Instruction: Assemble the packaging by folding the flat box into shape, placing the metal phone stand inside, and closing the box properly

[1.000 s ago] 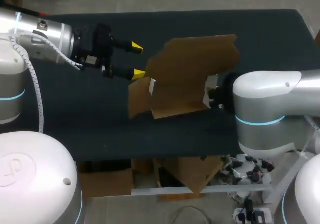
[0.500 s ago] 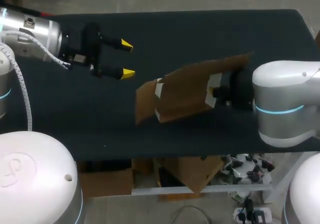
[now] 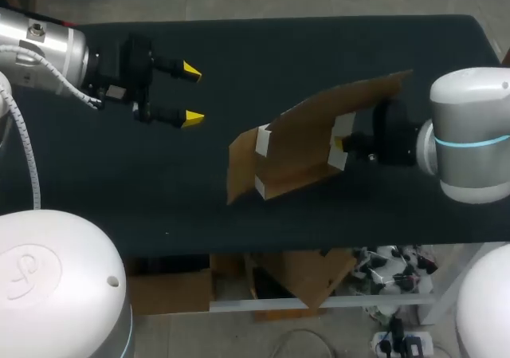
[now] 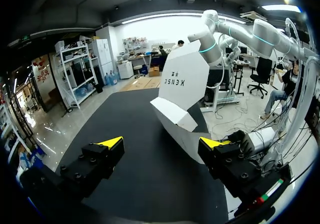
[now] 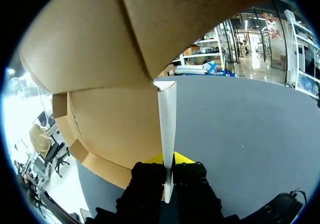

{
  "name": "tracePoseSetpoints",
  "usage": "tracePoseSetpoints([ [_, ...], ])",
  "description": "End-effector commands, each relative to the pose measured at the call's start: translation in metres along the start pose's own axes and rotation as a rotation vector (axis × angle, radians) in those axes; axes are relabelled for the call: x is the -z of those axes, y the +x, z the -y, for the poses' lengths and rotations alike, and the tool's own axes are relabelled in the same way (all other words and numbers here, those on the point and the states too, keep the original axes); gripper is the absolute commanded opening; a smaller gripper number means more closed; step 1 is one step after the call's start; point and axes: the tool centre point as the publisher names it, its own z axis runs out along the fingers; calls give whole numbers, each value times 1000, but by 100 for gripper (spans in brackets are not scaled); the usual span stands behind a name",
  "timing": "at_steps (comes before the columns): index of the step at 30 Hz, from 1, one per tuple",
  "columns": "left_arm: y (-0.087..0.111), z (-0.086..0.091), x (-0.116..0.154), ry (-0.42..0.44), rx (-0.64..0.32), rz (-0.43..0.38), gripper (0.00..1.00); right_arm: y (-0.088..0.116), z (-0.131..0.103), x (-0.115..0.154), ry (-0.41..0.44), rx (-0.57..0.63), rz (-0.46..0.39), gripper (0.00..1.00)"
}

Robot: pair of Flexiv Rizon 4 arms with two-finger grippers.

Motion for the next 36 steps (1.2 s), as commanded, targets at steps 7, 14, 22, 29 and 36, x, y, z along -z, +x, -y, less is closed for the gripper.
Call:
tracePoseSetpoints([
  [7, -1, -1, 17, -37, -19, -25, 100, -2, -10, 0, 155, 2, -66, 0],
  [14, -1, -8, 28, -93, -15, -71, 100, -2, -9, -4, 271, -35, -103, 0],
  [22, -2, -10, 35, -115, -6, -85, 100, 0, -8, -4, 321, -32, -117, 0],
  [29, -2, -10, 35, -115, -6, -85, 100, 0, -8, -4, 321, -32, -117, 0],
  [36, -2, -10, 35, -115, -6, -85, 100, 0, -8, -4, 321, -32, -117, 0],
])
